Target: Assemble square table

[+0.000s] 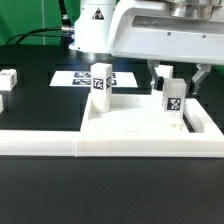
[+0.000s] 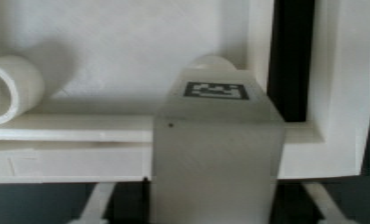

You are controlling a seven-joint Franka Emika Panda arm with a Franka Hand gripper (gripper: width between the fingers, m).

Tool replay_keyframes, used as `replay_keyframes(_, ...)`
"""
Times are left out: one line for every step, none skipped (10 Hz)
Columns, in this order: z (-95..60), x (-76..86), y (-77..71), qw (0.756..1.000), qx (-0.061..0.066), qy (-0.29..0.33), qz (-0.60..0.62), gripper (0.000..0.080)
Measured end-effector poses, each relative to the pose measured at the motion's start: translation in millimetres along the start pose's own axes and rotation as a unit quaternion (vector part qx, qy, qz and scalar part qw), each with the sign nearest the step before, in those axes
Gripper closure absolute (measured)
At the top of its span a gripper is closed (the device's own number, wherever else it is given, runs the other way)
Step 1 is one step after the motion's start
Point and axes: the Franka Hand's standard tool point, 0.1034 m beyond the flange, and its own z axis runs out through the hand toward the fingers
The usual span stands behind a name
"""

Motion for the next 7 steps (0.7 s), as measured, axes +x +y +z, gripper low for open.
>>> replay_keyframes(0.0,0.0,0.0,1.0,0.0,0.0,0.007,0.0511)
replay_keyframes(0.0,0.0,0.0,0.999,0.0,0.0,0.047,0.0509)
replay_keyframes(0.1,0.0,0.0,0.996,0.0,0.0,0.089,0.0509)
replay_keyframes(0.1,-0.1,-0.1,0.992,0.0,0.0,0.126,0.0509)
replay_keyframes(1.1,0.1,1.8,0.986,0.0,-0.001,0.165,0.0509)
replay_keyframes(1.7,2.8,6.6,0.977,0.003,-0.001,0.212,0.0509)
replay_keyframes(1.8,2.5,6.0,0.958,0.002,-0.002,0.285,0.0509)
